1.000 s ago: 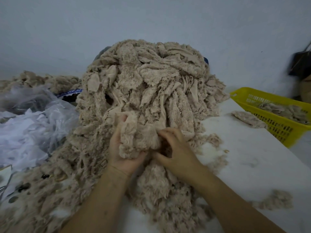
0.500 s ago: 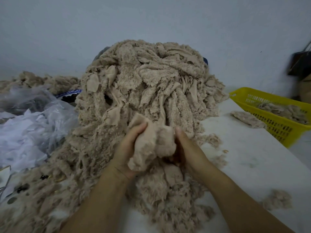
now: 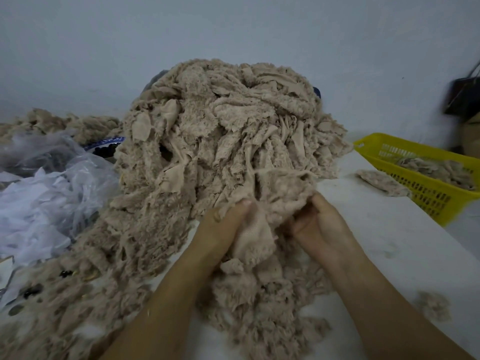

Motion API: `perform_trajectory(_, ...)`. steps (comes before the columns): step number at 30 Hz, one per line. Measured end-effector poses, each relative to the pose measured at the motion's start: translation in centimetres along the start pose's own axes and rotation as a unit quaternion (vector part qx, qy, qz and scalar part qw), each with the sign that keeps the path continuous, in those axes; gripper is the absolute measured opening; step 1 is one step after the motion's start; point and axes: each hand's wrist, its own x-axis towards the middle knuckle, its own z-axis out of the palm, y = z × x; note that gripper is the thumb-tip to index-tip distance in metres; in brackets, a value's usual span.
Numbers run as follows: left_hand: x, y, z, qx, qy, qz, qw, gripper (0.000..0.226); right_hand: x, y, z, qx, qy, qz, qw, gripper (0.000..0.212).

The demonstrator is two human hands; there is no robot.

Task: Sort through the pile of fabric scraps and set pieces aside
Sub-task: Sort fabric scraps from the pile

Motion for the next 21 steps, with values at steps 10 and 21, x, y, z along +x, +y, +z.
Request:
perform_trajectory(10, 2.5, 0.0, -3.6, -0.524, 0.051, -0.06, 0.848, 0.051, 0.5, -0.7, -0.8, 0.08, 0.048, -0.039, 0.995, 0.028)
perform_trajectory(21, 2.1, -2.1, -0.4, 0.094, -0.026, 0.051, 0.994, 0.026, 0.0, 1.0, -0.5, -0.047, -0.02, 0.021, 0.998, 0.039)
